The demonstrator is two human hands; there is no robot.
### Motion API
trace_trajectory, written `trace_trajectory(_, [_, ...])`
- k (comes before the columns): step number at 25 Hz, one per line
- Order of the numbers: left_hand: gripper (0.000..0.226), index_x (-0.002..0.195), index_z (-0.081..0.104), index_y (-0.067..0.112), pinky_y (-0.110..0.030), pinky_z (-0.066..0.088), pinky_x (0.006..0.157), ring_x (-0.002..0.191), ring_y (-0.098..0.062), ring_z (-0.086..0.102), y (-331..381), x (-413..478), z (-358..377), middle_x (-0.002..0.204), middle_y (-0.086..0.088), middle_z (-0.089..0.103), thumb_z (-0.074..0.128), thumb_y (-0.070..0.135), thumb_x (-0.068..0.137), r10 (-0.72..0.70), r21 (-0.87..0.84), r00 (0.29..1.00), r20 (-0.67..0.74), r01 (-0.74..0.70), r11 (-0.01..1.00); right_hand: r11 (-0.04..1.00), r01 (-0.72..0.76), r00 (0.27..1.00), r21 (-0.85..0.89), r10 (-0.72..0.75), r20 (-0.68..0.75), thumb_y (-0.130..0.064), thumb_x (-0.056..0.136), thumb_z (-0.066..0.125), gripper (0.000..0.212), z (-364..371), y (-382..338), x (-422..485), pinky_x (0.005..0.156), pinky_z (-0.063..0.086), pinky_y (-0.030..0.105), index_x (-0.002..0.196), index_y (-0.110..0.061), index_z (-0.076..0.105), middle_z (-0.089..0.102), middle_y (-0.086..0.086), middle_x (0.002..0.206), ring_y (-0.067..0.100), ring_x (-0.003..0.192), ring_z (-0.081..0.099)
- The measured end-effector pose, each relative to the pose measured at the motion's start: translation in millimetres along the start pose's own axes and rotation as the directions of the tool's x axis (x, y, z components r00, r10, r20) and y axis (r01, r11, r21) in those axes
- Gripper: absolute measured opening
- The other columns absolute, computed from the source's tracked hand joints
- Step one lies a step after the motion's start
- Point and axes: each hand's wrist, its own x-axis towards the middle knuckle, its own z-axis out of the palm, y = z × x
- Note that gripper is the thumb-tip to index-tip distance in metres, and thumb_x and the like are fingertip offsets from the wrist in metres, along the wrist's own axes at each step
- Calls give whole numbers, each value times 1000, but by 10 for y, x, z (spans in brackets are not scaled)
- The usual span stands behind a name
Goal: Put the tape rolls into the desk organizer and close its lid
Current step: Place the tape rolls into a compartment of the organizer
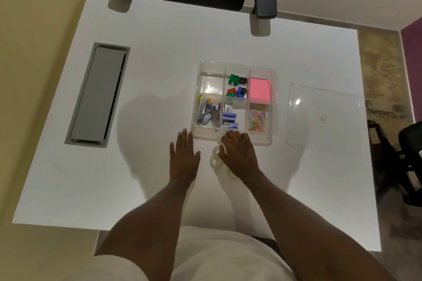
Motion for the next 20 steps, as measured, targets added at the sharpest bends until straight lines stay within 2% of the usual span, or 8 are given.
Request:
trace_trajectory(2, [71,165,-5,17,-50,1,132,161,-22,-11,0,-1,10,174,-6,-12,31,43,110,-2,2,1000,-3,2,1000,999,37,997,22,-35,-75,-27,92,65,23,-84,13,277,84,53,39,108,-11,65,69,10,106,26,98,65])
trace_trajectory(5, [72,165,-5,17,-49,1,132,161,-21,-12,-41,14,29,173,-5,-13,34,42,110,5,-15,1000,-4,-5,1000,997,66,994,41,-62,-84,-24,97,59,24,-246,50,809,91,50,40,117,-11,62,66,9,112,24,103,62])
trace_trajectory(9, [73,165,-4,19,-48,0,132,160,-19,-14,-88,46,73,173,-2,-15,38,39,109,4,-41,1000,-14,-4,999,997,-16,995,70,23,-97,-15,88,68,26,-429,149,1572,92,49,41,113,-10,67,67,9,109,26,100,62])
trace_trajectory(13, [73,165,-5,22,-47,-1,132,160,-17,-17,-140,77,150,172,1,-17,38,42,109,11,-46,1000,-27,-12,999,995,-99,994,-18,100,49,-7,87,58,23,-398,233,2169,90,42,39,106,-12,70,65,7,103,28,100,60])
trace_trajectory(16, [72,165,-6,25,-46,-2,132,159,-15,-18,-181,96,228,172,3,-18,37,44,109,6,-53,999,-42,-8,999,994,-84,984,-71,94,149,-3,87,56,24,-246,286,2386,93,42,39,103,-12,71,66,8,103,29,102,60])
trace_trajectory(20, [73,164,-9,29,-43,-8,131,158,-12,-21,-219,113,296,172,8,-22,35,48,109,-7,-63,999,-33,5,998,992,-35,981,-123,58,183,2,85,58,21,-59,313,2501,92,42,39,95,-9,72,66,9,97,29,97,60])
